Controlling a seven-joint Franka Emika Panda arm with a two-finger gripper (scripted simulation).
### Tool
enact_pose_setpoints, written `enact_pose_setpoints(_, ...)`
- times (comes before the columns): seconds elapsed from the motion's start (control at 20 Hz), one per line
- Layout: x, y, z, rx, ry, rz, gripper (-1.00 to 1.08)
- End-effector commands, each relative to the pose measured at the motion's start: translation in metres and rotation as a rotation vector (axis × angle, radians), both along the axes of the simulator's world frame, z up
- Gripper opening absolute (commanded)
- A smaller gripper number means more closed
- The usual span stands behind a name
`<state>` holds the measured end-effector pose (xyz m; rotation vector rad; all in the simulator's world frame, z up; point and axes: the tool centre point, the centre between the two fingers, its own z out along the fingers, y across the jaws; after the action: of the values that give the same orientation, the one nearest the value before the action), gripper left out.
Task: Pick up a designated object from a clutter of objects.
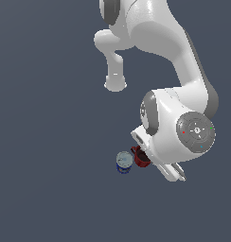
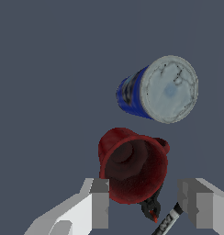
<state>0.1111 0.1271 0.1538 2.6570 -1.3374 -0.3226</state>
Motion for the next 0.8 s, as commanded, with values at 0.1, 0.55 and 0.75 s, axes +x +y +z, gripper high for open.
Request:
enact_pose_setpoints(0.1,0.003,0.012,-0.02,-0.027,0.02,-0.08,0.28)
enact_pose_setpoints(0.55,0.005,0.026,-0.044,-0.061,0.042,-0.17,0.28)
enact_pose_setpoints(0.75,0.005,0.028,-0.048,-0.066,0.045,-0.183,0.28)
